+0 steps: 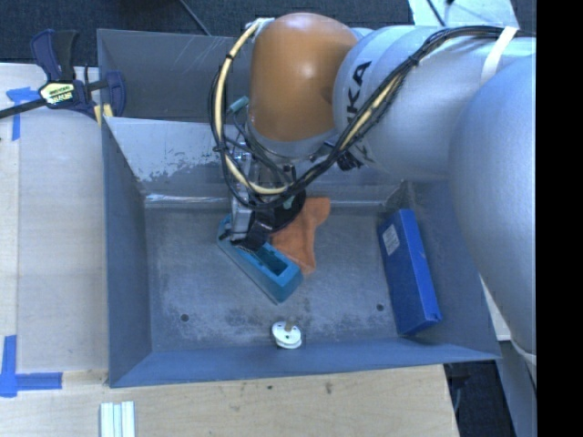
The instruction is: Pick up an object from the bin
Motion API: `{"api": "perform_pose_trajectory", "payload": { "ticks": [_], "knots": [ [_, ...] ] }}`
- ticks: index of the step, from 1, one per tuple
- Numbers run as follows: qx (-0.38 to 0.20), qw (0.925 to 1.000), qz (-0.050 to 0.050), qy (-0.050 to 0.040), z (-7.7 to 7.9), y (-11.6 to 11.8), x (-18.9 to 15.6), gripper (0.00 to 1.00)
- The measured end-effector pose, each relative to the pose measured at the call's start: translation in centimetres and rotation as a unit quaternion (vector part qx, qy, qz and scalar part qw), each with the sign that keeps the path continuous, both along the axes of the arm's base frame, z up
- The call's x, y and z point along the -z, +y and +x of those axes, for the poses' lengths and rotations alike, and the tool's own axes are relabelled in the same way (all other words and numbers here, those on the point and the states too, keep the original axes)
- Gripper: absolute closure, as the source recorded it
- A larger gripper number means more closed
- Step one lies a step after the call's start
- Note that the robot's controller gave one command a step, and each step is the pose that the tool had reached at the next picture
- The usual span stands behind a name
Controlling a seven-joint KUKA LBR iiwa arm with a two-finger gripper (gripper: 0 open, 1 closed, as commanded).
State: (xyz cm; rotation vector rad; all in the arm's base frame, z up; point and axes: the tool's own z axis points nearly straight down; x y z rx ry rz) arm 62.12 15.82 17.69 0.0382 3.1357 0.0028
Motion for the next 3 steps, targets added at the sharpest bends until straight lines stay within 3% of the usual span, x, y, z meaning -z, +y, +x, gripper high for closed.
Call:
{"api": "perform_pose_trajectory", "payload": {
  "ticks": [1,2,3],
  "knots": [
    [0.046,0.9989,-0.001,0.0021,0.3,-6.0,1.7,0.00],
    [-0.031,0.9995,-0.002,0.0034,0.3,-9.2,5.4,0.00],
    [0.136,0.9907,0.002,-0.0098,0.4,-8.1,8.2,0.00]
  ]
}}
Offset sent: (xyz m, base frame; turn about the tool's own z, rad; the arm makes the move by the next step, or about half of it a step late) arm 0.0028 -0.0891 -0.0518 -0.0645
